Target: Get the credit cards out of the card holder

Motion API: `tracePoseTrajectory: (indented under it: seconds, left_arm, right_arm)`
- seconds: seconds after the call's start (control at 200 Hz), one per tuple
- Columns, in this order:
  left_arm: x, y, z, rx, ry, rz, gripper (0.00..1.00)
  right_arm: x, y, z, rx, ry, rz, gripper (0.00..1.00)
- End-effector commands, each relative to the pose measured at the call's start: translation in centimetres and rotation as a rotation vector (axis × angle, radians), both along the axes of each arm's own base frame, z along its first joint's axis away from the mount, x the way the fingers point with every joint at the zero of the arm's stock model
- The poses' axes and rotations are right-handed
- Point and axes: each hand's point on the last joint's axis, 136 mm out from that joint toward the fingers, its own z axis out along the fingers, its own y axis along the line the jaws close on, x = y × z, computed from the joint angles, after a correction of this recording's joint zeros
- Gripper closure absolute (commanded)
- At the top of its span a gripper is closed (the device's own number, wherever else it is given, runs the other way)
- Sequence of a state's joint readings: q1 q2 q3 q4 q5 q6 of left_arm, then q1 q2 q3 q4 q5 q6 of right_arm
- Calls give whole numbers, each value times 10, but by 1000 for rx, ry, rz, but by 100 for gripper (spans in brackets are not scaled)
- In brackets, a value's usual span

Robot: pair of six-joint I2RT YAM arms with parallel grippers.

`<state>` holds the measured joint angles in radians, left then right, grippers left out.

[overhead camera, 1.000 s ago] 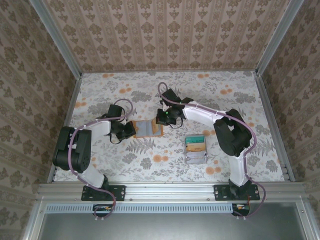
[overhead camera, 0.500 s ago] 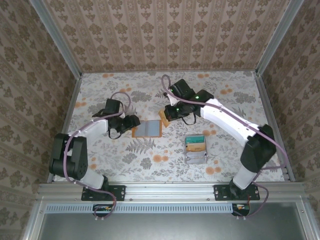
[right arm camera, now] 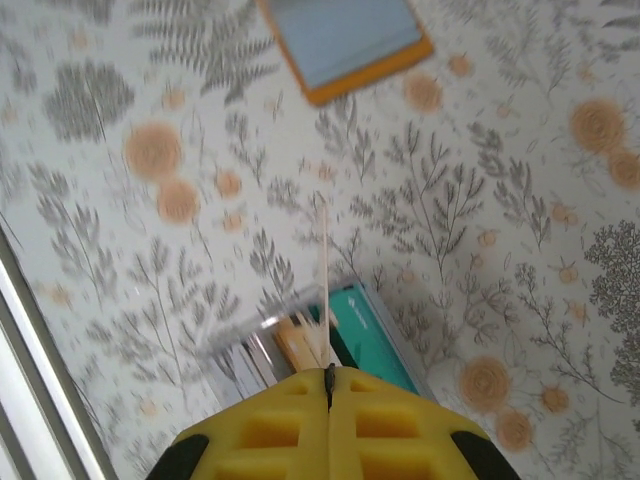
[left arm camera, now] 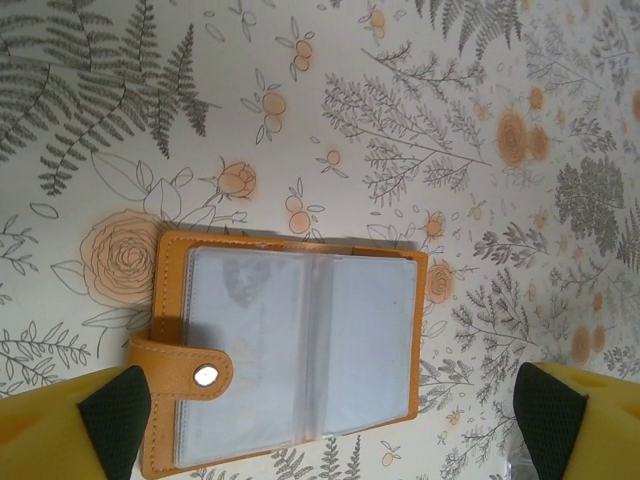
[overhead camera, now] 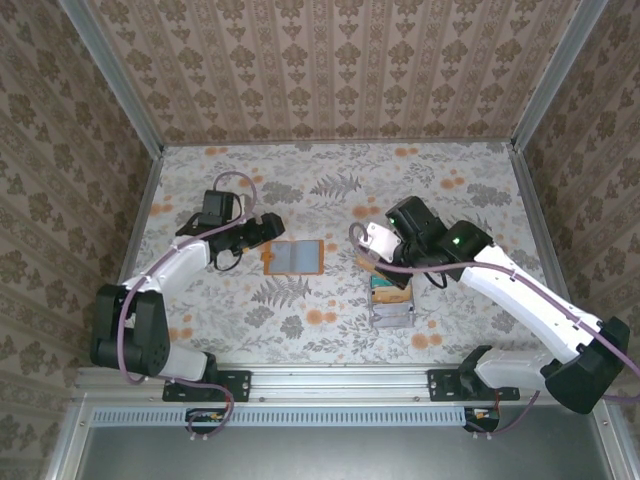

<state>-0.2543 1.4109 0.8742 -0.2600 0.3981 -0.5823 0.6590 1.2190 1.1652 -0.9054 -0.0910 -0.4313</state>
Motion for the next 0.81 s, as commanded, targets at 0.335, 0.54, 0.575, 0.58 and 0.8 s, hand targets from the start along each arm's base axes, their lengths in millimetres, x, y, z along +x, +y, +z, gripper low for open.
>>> tracePoseTrajectory:
  seconds: [0.335, 0.54, 0.575, 0.58, 0.8]
  left_arm:
    - [0, 9, 19, 12, -68, 20, 0]
    - [-1, 11, 17, 14, -62, 25, 0]
    - [-1, 11, 17, 13, -63, 27, 0]
    - [-1, 11, 17, 12, -62, 26, 0]
    - [0, 11, 16, 8, -56, 28, 0]
  right_arm:
    - [-38, -34, -65, -314, 12, 317, 100]
    - [-40, -36, -75, -330, 17, 332, 100]
    - [-39, -37, -77, -337, 10, 330, 100]
    - [-38, -37, -77, -338, 9, 329, 100]
    - [-28, -40, -87, -377, -39, 321, 100]
